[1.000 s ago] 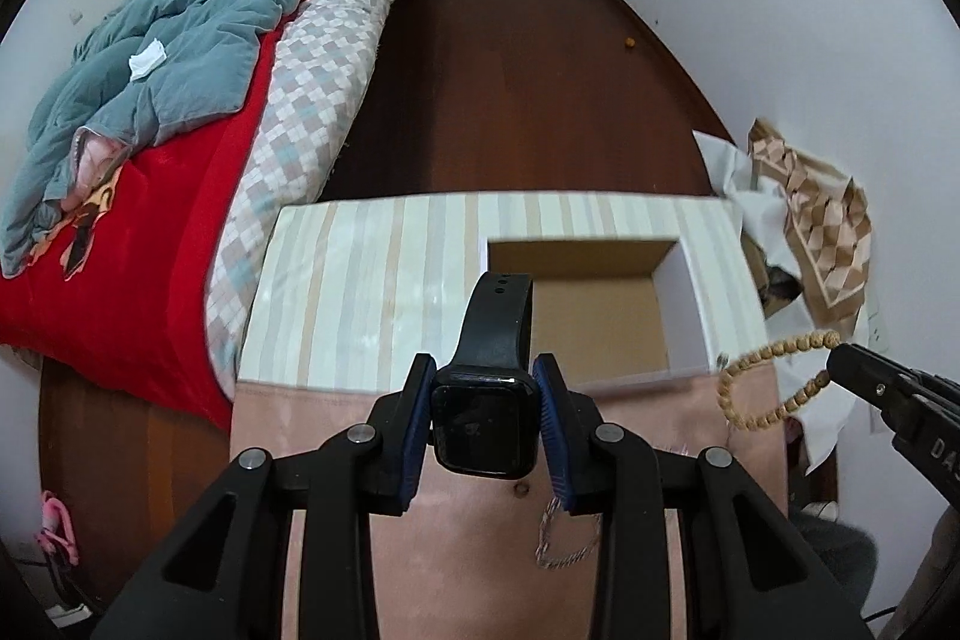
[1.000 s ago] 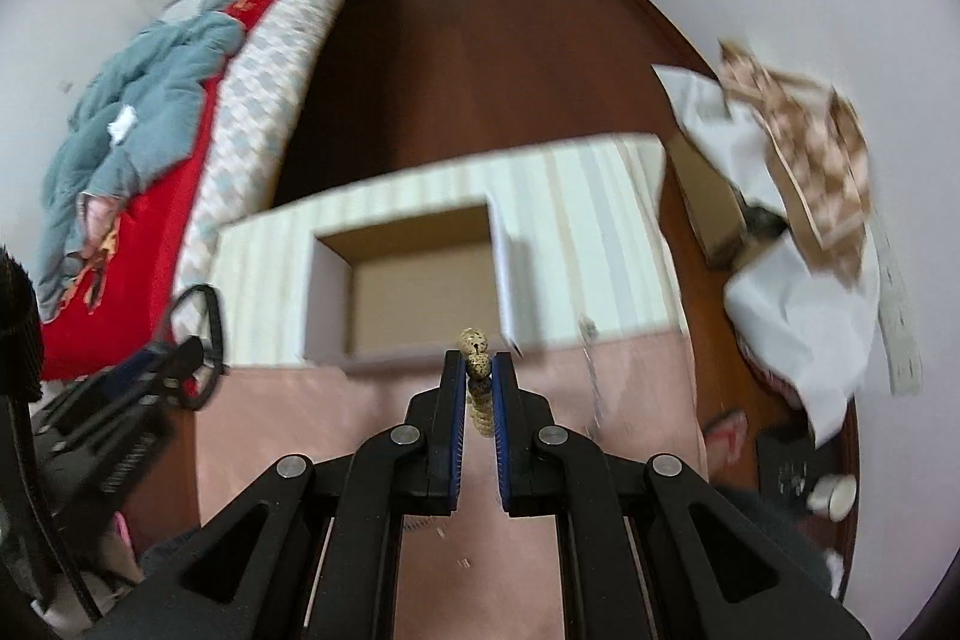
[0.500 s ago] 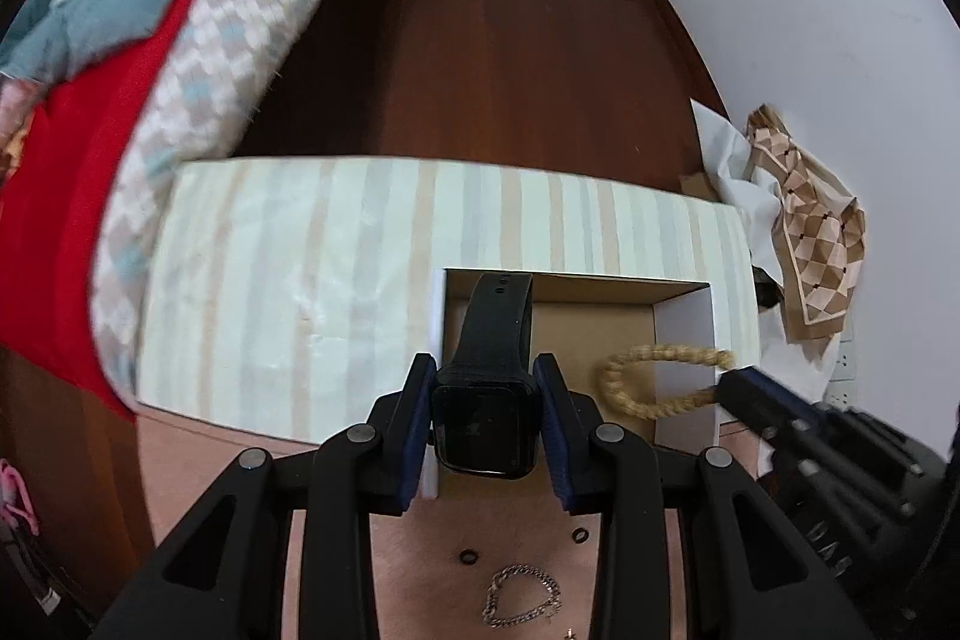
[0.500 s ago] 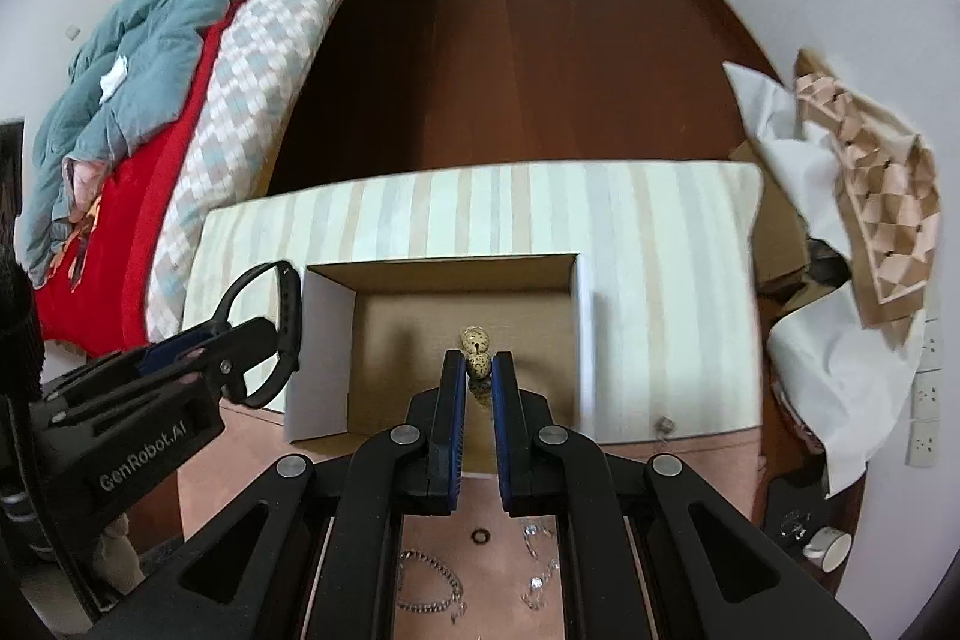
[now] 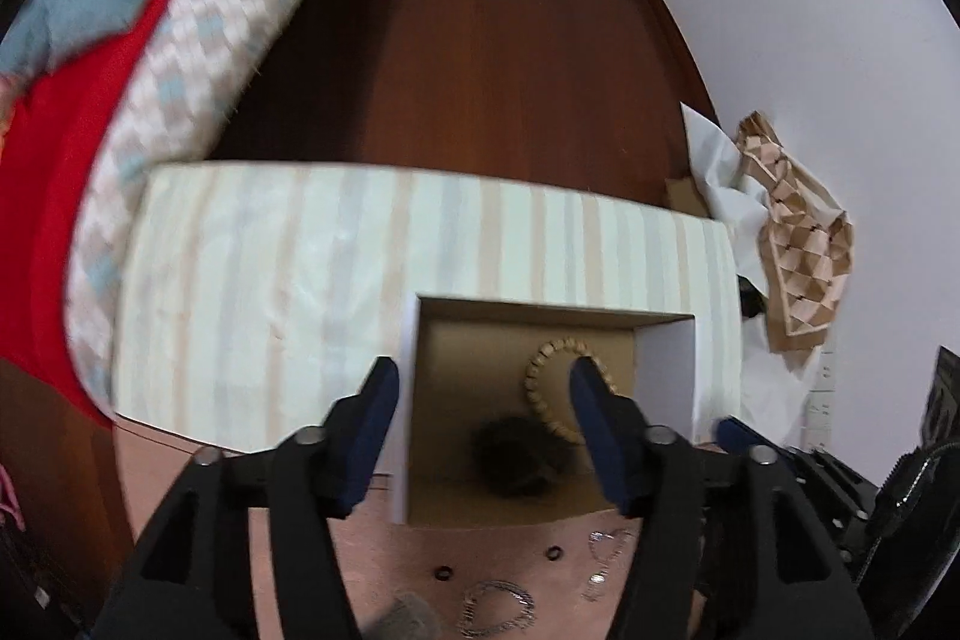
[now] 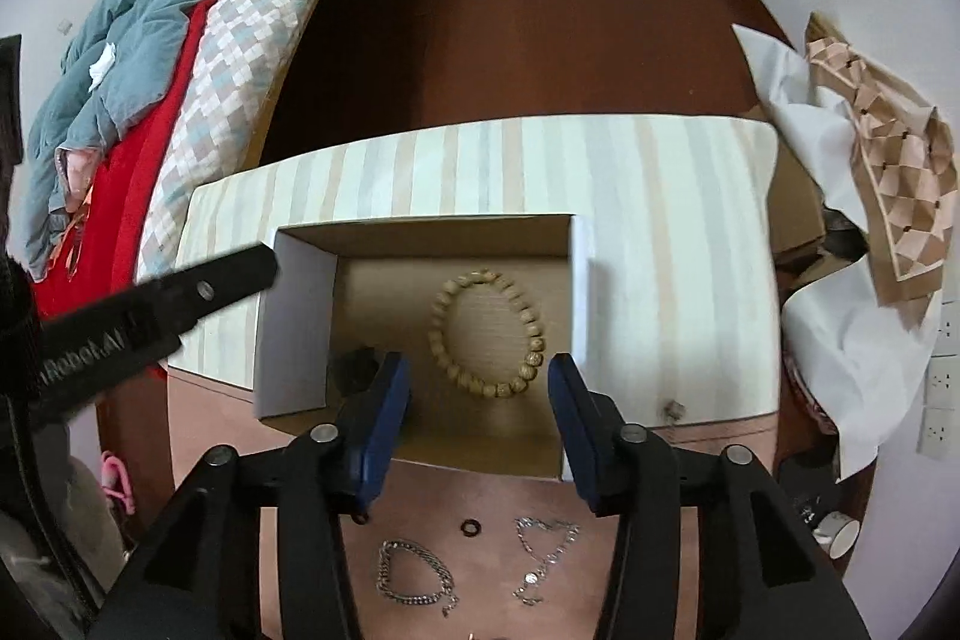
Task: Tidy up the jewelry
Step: 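Carry the watch and bead bracelet into the white box and release both, then withdraw both tools from the box and move toward the silver jewelry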
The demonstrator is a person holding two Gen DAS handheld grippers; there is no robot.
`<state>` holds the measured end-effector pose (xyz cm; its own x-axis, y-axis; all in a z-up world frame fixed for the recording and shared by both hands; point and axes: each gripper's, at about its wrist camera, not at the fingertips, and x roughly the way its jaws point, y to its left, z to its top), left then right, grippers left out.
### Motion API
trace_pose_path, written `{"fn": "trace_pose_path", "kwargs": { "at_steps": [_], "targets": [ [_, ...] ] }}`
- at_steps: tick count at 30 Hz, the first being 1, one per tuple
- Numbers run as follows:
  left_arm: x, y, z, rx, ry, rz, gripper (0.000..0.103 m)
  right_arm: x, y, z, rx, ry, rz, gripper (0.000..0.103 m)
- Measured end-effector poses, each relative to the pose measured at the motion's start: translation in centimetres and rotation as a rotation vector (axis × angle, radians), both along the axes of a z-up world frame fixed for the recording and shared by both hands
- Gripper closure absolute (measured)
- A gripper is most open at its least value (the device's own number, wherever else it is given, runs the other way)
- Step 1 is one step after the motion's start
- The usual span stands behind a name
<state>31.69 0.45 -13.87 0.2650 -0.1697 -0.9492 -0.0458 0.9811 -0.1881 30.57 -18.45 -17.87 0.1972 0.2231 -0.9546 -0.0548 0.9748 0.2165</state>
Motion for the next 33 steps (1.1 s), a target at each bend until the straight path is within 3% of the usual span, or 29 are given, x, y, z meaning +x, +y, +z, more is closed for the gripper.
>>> {"fn": "trace_pose_path", "kwargs": {
  "at_steps": [3, 5, 6, 9, 10, 11, 20, 33],
  "targets": [
    [-1.2, 0.2, 1.4, 0.109, -0.076, -0.002, 0.039, -0.9, -0.4, 1.0, -0.068, -0.025, -0.010, 0.032],
    [-2.6, 0.4, 2.1, 0.188, -0.133, 0.005, 0.020, -1.7, -0.6, 1.6, -0.135, -0.047, -0.023, 0.019],
    [-3.3, 0.5, 2.2, 0.224, -0.158, 0.010, 0.018, -2.1, -0.6, 1.7, -0.150, -0.058, -0.027, 0.012],
    [-4.8, 0.8, 2.1, 0.276, -0.199, 0.023, 0.012, -3.1, -0.6, 1.7, -0.199, -0.071, -0.032, 0.008],
    [-5.3, 0.9, 1.9, 0.290, -0.206, 0.028, 0.002, -3.4, -0.5, 1.5, -0.212, -0.070, -0.025, 0.008],
    [-5.7, 1.1, 1.7, 0.293, -0.211, 0.029, 0.001, -3.7, -0.4, 1.2, -0.219, -0.065, -0.022, 0.008],
    [-8.4, 1.6, 2.1, 0.324, -0.234, 0.069, 0.001, -6.1, -0.5, 1.1, -0.224, -0.096, -0.048, 0.003],
    [-14.7, 1.3, 6.6, 0.334, -0.333, 0.060, 0.001, -11.0, -0.8, 7.4, -0.246, -0.231, -0.070, 0.003]
  ]
}}
